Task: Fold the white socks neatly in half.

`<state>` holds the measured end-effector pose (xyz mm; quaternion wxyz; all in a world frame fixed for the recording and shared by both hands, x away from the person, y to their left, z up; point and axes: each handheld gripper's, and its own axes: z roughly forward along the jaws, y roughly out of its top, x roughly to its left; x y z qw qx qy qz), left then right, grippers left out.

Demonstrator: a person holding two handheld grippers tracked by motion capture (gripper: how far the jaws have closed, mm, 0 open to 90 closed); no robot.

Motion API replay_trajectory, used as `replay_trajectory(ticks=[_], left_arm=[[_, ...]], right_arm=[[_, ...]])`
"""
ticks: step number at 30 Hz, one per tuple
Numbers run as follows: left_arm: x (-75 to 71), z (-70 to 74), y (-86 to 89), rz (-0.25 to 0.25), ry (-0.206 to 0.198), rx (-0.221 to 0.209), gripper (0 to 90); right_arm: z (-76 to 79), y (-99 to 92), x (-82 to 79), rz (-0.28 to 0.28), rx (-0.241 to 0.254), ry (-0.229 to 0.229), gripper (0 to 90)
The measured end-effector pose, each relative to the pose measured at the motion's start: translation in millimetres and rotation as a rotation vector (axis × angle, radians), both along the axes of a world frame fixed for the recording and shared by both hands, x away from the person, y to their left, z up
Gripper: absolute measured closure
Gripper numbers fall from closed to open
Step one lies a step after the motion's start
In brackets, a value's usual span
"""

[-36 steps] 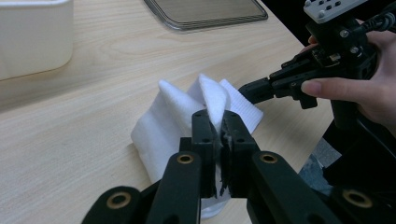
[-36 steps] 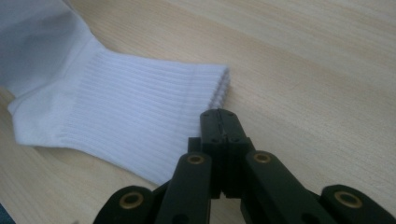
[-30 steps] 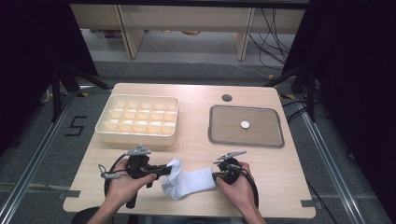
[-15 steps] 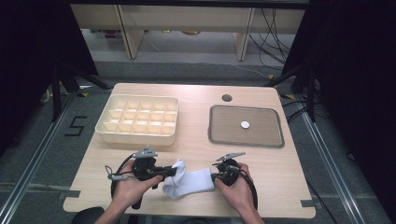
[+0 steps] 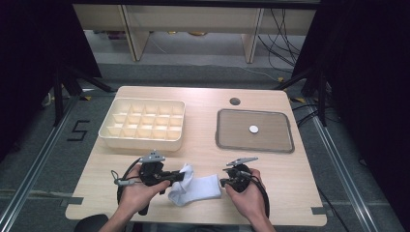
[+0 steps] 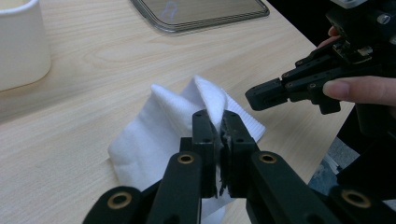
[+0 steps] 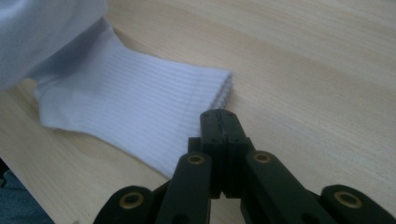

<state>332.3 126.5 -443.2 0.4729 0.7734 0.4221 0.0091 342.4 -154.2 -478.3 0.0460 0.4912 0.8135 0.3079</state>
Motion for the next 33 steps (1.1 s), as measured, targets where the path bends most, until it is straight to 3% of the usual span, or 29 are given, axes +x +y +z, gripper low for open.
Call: replay_trajectory(ticks=[7, 9, 10, 14, 19, 27, 28, 33], left_arm=[[0.3, -0.2, -4.5, -0.001, 0.0, 0.017, 85.4], [1.3, -1.5, -5.3, -0.013, 0.003, 0.013, 85.3], [1.1, -2.2, -6.4, -0.005, 0.002, 0.012, 85.3], [2.4, -3.8, -7.8, -0.021, 0.01, 0.018, 85.3], [2.9, -6.2, -10.5, -0.008, 0.009, 0.018, 85.3], [4.9, -9.2, -14.0, -0.028, 0.016, 0.038, 85.3], [4.6, -10.2, -15.3, -0.018, 0.013, 0.037, 85.3], [4.6, -13.2, -17.7, -0.028, 0.021, 0.045, 85.3]], right_arm=[[-4.9, 6.7, -3.3, 0.014, -0.005, 0.01, 90.0], [-6.3, 7.9, -3.3, 0.01, 0.003, 0.043, 90.0], [-6.9, 7.4, -3.0, 0.015, -0.011, 0.023, 90.0], [-6.6, 8.6, -4.3, 0.013, -0.007, 0.041, 90.0], [-7.8, 10.6, -3.6, 0.015, -0.009, 0.037, 90.0], [-9.0, 13.6, -3.1, 0.024, -0.008, 0.029, 90.0], [-9.6, 13.9, -2.8, 0.03, -0.006, 0.048, 90.0], [-11.4, 17.5, -3.4, 0.04, -0.002, 0.029, 90.0]])
